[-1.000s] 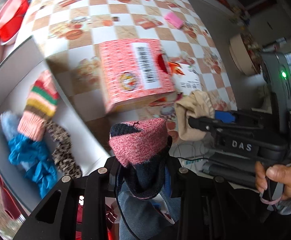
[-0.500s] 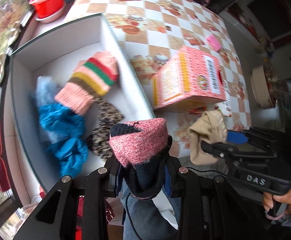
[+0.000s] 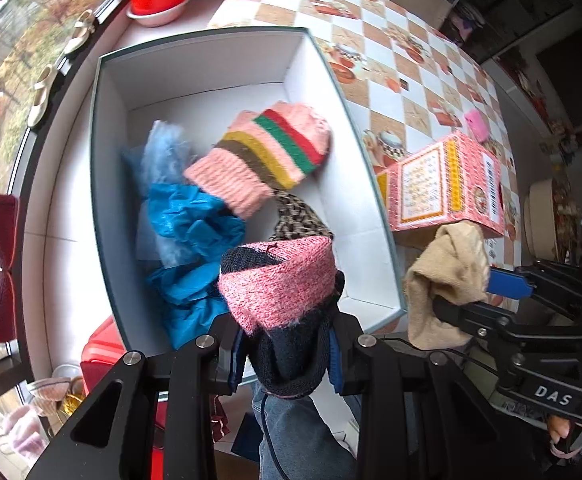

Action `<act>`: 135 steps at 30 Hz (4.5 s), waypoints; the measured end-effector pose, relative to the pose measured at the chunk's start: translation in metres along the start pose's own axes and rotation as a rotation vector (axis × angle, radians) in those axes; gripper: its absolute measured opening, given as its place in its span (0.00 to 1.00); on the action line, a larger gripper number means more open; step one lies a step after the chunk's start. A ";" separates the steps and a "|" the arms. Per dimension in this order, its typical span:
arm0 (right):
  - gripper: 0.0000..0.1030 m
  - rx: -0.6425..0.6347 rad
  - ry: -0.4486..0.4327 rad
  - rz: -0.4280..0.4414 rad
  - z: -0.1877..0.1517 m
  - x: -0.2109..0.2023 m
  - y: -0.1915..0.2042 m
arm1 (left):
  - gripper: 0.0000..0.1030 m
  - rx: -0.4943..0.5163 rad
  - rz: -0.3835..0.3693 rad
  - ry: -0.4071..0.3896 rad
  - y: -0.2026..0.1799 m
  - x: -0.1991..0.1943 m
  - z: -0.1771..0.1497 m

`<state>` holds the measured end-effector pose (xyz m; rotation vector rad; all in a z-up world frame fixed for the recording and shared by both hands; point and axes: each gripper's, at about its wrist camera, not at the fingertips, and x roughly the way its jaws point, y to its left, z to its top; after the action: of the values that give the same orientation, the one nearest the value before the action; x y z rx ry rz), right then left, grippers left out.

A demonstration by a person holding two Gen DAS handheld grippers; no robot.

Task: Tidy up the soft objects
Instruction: 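Lower the headband and beige sock into the box and open both tools, then move both tools back over the items on the table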

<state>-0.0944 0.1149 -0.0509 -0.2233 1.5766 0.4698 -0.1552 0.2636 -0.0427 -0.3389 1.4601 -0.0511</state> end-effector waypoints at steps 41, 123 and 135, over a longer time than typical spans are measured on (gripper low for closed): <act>0.41 -0.105 -0.002 0.015 0.073 0.005 0.042 | 0.34 -0.090 0.053 -0.031 0.030 0.002 0.033; 1.00 -0.085 -0.029 0.011 0.136 0.015 0.043 | 0.92 -0.220 0.114 -0.013 0.052 0.021 0.067; 1.00 -0.052 -0.081 0.039 0.137 -0.011 0.033 | 0.92 -0.190 0.143 -0.008 0.039 0.004 0.067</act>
<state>0.0162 0.2012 -0.0354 -0.2112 1.4929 0.5441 -0.0959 0.3132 -0.0517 -0.3876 1.4811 0.2048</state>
